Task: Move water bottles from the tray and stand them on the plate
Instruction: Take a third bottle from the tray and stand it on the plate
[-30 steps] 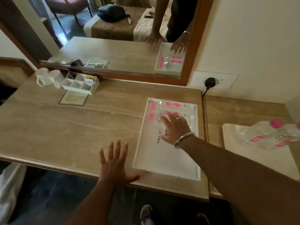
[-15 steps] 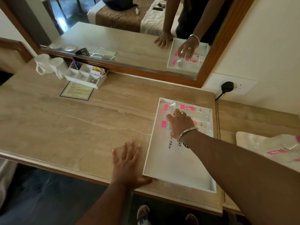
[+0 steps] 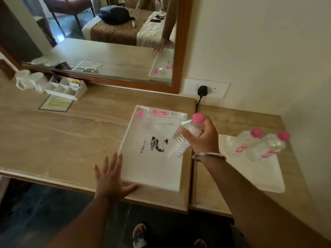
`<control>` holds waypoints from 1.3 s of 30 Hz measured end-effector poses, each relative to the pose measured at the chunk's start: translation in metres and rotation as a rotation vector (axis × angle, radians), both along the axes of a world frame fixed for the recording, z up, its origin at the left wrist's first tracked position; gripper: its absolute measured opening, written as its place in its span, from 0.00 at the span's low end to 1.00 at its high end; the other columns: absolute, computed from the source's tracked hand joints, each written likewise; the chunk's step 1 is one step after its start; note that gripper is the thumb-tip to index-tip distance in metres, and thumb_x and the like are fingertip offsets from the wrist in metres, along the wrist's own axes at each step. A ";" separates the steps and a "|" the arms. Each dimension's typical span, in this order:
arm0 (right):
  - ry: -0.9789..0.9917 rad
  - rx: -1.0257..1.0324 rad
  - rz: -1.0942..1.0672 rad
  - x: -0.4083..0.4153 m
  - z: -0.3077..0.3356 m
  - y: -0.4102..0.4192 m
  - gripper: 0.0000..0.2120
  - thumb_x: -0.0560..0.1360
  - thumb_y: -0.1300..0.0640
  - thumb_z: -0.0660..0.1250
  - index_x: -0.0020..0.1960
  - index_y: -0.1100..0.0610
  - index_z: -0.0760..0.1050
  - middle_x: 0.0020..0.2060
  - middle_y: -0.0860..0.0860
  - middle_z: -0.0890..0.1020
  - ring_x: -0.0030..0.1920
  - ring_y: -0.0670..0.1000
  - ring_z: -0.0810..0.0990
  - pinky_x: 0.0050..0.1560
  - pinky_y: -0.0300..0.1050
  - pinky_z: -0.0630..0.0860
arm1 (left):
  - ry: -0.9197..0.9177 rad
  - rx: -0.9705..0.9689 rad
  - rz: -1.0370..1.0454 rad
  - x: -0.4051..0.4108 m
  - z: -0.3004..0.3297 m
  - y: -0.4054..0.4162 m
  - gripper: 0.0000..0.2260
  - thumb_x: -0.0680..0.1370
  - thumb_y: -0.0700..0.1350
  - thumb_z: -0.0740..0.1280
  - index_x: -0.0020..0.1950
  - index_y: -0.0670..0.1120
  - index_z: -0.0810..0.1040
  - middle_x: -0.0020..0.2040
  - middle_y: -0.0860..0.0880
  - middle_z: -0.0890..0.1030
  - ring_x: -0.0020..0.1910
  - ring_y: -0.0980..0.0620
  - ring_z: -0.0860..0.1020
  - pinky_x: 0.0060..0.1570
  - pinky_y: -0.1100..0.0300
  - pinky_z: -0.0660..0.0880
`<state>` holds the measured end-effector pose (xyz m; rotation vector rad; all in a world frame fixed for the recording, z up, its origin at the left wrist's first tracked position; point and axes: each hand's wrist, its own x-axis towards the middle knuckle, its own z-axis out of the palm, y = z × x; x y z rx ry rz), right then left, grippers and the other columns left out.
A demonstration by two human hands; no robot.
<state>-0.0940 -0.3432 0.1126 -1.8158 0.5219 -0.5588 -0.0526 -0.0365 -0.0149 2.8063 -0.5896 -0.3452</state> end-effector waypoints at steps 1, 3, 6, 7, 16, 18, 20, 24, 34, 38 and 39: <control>-0.004 0.002 0.003 -0.019 0.003 -0.007 0.22 0.64 0.49 0.78 0.54 0.48 0.74 0.48 0.48 0.82 0.50 0.50 0.81 0.49 0.47 0.78 | -0.025 0.012 -0.032 -0.010 0.005 -0.016 0.59 0.60 0.85 0.52 0.80 0.53 0.38 0.81 0.47 0.43 0.78 0.40 0.39 0.73 0.31 0.35; 0.010 -0.046 -0.003 -0.055 0.006 -0.024 0.22 0.63 0.46 0.76 0.54 0.47 0.73 0.46 0.46 0.82 0.47 0.49 0.81 0.46 0.46 0.78 | -0.065 0.030 -0.092 -0.025 0.013 -0.051 0.57 0.62 0.84 0.53 0.80 0.54 0.39 0.81 0.47 0.44 0.78 0.40 0.39 0.73 0.30 0.37; 0.048 -0.145 -0.073 -0.105 0.000 -0.052 0.21 0.65 0.48 0.76 0.54 0.49 0.74 0.45 0.46 0.81 0.47 0.48 0.79 0.47 0.45 0.77 | -0.078 0.050 -0.168 -0.050 0.018 -0.112 0.57 0.62 0.83 0.53 0.80 0.53 0.38 0.81 0.46 0.40 0.78 0.41 0.37 0.74 0.32 0.37; 0.062 -0.167 -0.130 -0.119 -0.003 -0.062 0.21 0.65 0.50 0.77 0.54 0.50 0.74 0.46 0.47 0.81 0.48 0.49 0.79 0.47 0.46 0.76 | -0.071 0.051 -0.204 -0.059 0.018 -0.134 0.57 0.63 0.83 0.53 0.80 0.52 0.37 0.81 0.46 0.39 0.78 0.41 0.36 0.75 0.33 0.37; 0.066 -0.250 -0.549 -0.162 -0.031 -0.125 0.24 0.60 0.56 0.81 0.51 0.52 0.73 0.43 0.47 0.78 0.45 0.48 0.76 0.47 0.42 0.72 | 0.112 -0.005 -0.338 -0.123 -0.023 -0.255 0.63 0.60 0.84 0.56 0.77 0.49 0.28 0.79 0.45 0.31 0.72 0.45 0.22 0.73 0.45 0.30; 0.055 -0.251 -0.581 -0.160 -0.037 -0.130 0.24 0.60 0.56 0.81 0.50 0.50 0.73 0.42 0.45 0.78 0.43 0.45 0.75 0.45 0.37 0.71 | 0.164 -0.040 -0.285 -0.130 -0.034 -0.263 0.63 0.61 0.83 0.58 0.72 0.50 0.20 0.79 0.44 0.30 0.72 0.46 0.21 0.72 0.47 0.30; 0.063 -0.238 -0.603 -0.156 -0.048 -0.137 0.24 0.60 0.54 0.80 0.50 0.48 0.72 0.42 0.44 0.78 0.42 0.41 0.74 0.44 0.35 0.71 | 0.232 -0.062 -0.271 -0.132 -0.044 -0.270 0.64 0.62 0.81 0.62 0.67 0.51 0.15 0.79 0.44 0.29 0.72 0.47 0.22 0.72 0.49 0.29; 0.081 -0.247 -0.613 -0.148 -0.066 -0.138 0.24 0.61 0.54 0.80 0.51 0.50 0.73 0.44 0.47 0.79 0.45 0.48 0.77 0.48 0.46 0.77 | 0.296 -0.115 -0.297 -0.133 -0.057 -0.274 0.66 0.63 0.75 0.70 0.70 0.52 0.18 0.79 0.46 0.28 0.73 0.48 0.23 0.73 0.50 0.30; 0.087 -0.328 -0.580 -0.133 -0.084 -0.149 0.30 0.59 0.42 0.78 0.54 0.51 0.70 0.47 0.47 0.76 0.48 0.49 0.75 0.52 0.56 0.78 | 0.283 -0.078 -0.285 -0.140 -0.076 -0.278 0.65 0.57 0.84 0.58 0.69 0.52 0.17 0.70 0.51 0.17 0.72 0.48 0.22 0.70 0.50 0.27; 0.078 -0.341 -0.579 -0.131 -0.087 -0.152 0.31 0.59 0.40 0.77 0.54 0.53 0.69 0.48 0.50 0.75 0.48 0.51 0.74 0.52 0.58 0.78 | 0.274 -0.024 -0.288 -0.139 -0.077 -0.279 0.66 0.56 0.84 0.58 0.73 0.51 0.21 0.75 0.48 0.23 0.73 0.47 0.23 0.74 0.47 0.32; 0.075 -0.338 -0.577 -0.131 -0.088 -0.153 0.31 0.59 0.40 0.77 0.54 0.54 0.69 0.49 0.51 0.75 0.49 0.51 0.74 0.51 0.58 0.78 | 0.284 0.001 -0.283 -0.138 -0.076 -0.280 0.67 0.56 0.84 0.59 0.74 0.50 0.23 0.76 0.47 0.24 0.73 0.47 0.23 0.74 0.47 0.32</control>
